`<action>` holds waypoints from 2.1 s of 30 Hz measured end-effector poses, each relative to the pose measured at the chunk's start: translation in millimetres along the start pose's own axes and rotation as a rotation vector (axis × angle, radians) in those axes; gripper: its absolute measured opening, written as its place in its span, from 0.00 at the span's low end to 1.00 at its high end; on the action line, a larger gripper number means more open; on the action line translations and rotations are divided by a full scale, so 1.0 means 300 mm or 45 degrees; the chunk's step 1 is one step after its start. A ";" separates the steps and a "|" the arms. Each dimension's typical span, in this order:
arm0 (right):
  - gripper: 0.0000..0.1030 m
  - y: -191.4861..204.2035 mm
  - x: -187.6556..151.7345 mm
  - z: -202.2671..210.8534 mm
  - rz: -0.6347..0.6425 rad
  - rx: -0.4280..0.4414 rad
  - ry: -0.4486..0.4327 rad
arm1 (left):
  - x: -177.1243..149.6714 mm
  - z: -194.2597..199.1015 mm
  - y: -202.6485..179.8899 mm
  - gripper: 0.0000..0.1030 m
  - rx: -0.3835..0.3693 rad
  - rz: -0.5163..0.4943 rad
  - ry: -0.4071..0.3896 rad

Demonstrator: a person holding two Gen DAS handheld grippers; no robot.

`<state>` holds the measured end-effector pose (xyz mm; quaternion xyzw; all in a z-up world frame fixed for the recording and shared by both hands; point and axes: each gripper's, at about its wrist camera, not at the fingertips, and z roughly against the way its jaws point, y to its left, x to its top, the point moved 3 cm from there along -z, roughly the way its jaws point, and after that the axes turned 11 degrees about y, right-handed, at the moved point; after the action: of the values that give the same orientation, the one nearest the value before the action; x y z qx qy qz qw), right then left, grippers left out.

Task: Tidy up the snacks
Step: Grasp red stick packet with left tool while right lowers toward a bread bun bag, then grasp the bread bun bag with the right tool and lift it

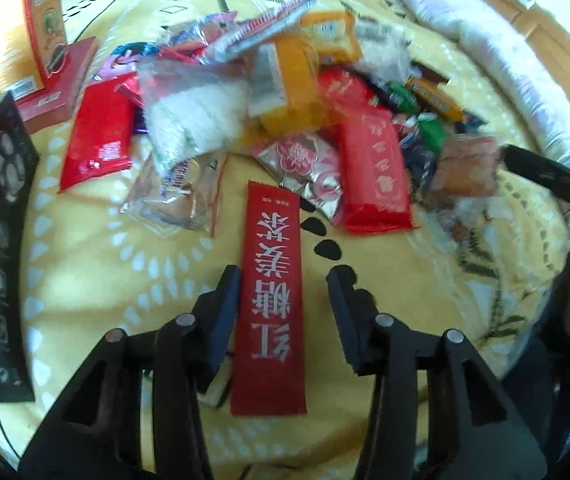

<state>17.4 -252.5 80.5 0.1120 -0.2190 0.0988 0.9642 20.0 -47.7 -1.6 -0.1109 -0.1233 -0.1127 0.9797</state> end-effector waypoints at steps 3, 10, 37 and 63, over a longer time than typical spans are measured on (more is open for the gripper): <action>0.57 -0.014 -0.059 0.016 -0.059 0.054 0.018 | 0.003 -0.034 -0.002 0.35 0.061 -0.030 -0.032; 0.80 -0.093 -0.173 -0.001 -0.132 -0.023 0.095 | -0.023 0.005 0.016 0.28 0.042 -0.016 -0.044; 0.41 -0.014 -0.058 -0.051 0.055 0.007 0.169 | -0.024 0.079 0.018 0.28 -0.051 0.014 -0.085; 0.87 0.196 -0.087 -0.044 0.336 0.102 0.183 | -0.067 0.048 0.057 0.30 -0.105 0.072 -0.019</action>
<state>-14.5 -196.6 67.3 0.1133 -0.1580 0.2410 0.9509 2.2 -24.0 3.3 -0.1553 -0.1227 -0.0891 0.9762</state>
